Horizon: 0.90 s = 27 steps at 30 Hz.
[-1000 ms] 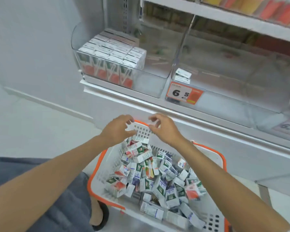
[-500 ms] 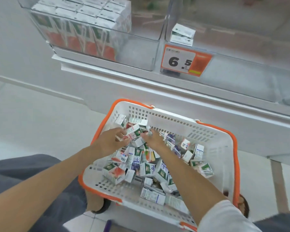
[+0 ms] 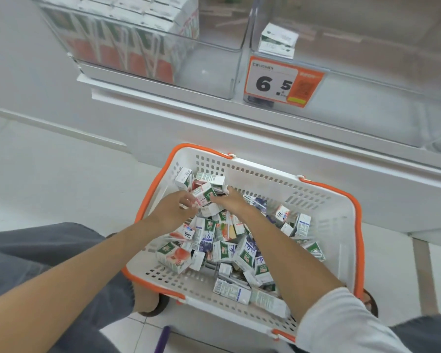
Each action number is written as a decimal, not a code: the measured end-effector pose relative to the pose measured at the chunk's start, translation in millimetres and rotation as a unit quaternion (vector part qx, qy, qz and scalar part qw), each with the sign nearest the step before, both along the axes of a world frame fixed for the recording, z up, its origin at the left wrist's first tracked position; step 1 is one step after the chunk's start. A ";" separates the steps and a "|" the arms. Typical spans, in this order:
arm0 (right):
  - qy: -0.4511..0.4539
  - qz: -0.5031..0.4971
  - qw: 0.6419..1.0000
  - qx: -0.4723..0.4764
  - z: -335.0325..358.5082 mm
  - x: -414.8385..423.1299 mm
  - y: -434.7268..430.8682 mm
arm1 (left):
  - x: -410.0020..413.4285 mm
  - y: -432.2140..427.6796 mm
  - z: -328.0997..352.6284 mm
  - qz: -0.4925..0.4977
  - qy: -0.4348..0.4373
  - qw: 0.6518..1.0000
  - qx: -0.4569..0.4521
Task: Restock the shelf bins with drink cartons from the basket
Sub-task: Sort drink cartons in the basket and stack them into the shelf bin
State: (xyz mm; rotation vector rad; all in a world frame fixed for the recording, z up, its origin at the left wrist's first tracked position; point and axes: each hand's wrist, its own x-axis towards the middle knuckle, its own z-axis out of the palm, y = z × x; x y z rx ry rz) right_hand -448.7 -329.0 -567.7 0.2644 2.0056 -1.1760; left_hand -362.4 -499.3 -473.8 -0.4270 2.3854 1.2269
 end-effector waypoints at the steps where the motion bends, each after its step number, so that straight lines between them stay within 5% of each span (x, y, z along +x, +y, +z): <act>1: 0.008 0.032 0.999 0.031 -2.7 -0.1 -0.3 | 0.3 -1.4 1.2 0.005 0.001 1.000 0.001; 5: 0.082 0.134 0.980 0.125 -16.5 4.6 11.6 | 1.4 -6.6 1.5 0.027 -0.009 1.000 0.006; 11: 0.045 0.036 0.998 -0.016 -23.4 15.1 25.4 | 2.3 -2.7 -7.2 0.031 -0.043 0.999 0.002; 17: 0.015 0.085 0.996 0.002 -11.5 5.4 9.0 | 0.6 -6.9 -10.1 0.063 -0.058 0.996 0.008; 19: 0.043 0.032 0.998 -0.028 1.0 14.0 9.2 | -2.6 -7.9 -8.7 0.101 -0.063 0.993 0.011; 22: 0.072 -0.080 0.988 -0.111 28.3 29.7 9.7 | -10.7 -3.8 2.1 0.186 -0.171 0.951 0.178; 24: 0.085 -0.013 0.982 -0.169 48.3 37.3 10.5 | -12.2 -1.3 12.6 0.215 -0.232 0.887 0.337; 27: 0.062 0.149 0.971 -0.178 69.8 41.0 12.6 | -11.7 -12.6 20.7 0.242 -0.136 0.904 0.326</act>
